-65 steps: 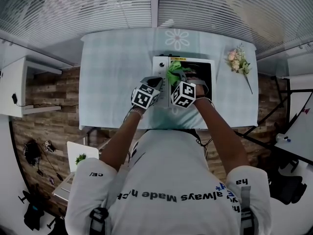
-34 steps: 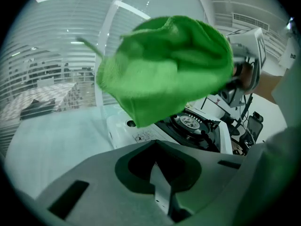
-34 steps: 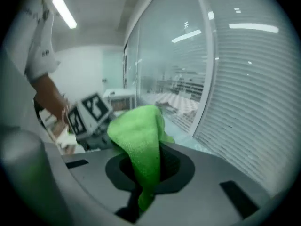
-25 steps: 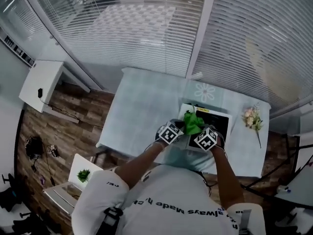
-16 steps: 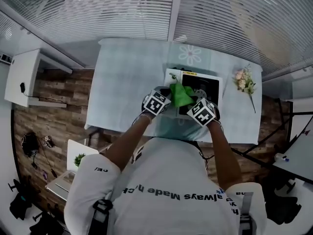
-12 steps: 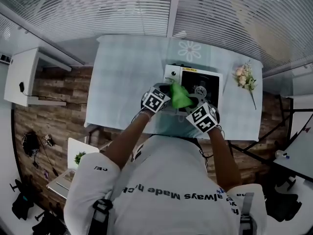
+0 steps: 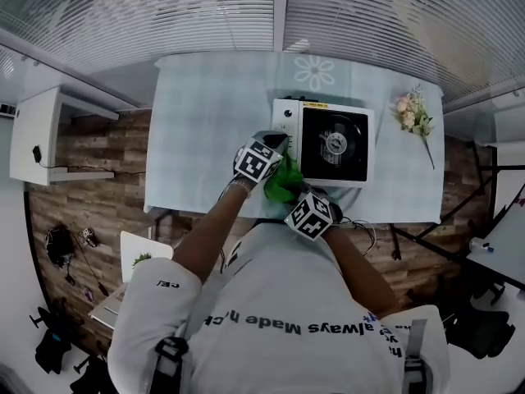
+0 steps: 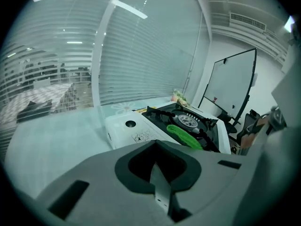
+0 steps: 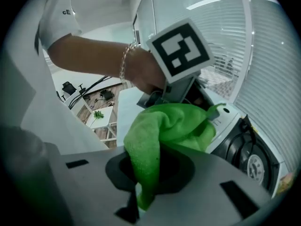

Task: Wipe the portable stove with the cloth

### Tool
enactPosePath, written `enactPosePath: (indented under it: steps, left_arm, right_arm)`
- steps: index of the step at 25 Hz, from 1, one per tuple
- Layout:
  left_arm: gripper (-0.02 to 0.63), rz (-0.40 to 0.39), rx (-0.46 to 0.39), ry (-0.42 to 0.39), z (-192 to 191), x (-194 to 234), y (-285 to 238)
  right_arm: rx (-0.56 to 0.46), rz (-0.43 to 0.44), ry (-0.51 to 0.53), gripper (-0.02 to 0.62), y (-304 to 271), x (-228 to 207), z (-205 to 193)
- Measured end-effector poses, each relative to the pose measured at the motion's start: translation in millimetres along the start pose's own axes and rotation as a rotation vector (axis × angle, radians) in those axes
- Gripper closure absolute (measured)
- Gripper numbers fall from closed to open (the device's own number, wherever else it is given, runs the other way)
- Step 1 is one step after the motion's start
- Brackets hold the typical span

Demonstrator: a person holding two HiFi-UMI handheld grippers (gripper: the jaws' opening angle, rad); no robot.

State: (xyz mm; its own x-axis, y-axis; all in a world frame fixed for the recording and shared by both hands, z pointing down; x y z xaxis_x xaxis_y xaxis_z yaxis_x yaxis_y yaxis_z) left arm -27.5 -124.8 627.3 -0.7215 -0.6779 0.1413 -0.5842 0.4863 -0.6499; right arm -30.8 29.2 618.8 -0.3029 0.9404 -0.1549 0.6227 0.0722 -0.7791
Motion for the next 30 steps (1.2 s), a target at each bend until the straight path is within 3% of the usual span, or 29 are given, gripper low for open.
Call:
enactPosePath:
  steps: [9,16,30]
  left_arm:
    - [0.595,0.008,0.007,-0.006,0,1,1]
    - [0.595,0.019,0.009,-0.01,0,-1,1]
    - [0.595,0.042,0.02,-0.027,-1,1,0]
  right_arm:
    - [0.102,0.018,0.075,0.569,-32,16,-23]
    - [0.082,-0.053,0.011,0.569,-40,5,-41]
    - [0.071,-0.141,-0.081,0.569,1,-22,-80]
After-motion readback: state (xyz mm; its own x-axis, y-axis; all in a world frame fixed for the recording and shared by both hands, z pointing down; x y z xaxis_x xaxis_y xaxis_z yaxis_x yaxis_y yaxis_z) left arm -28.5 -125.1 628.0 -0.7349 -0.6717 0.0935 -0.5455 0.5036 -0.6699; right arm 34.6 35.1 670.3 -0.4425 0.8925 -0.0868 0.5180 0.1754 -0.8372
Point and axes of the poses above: the fingertips, and each gripper's own axes: y backward along the fingers, x to its left, z out of its top, the point moved 2 cm from there along y, backward along the fingers, and after that the axes turned 6 degrees about z, right-handed, at the moved point
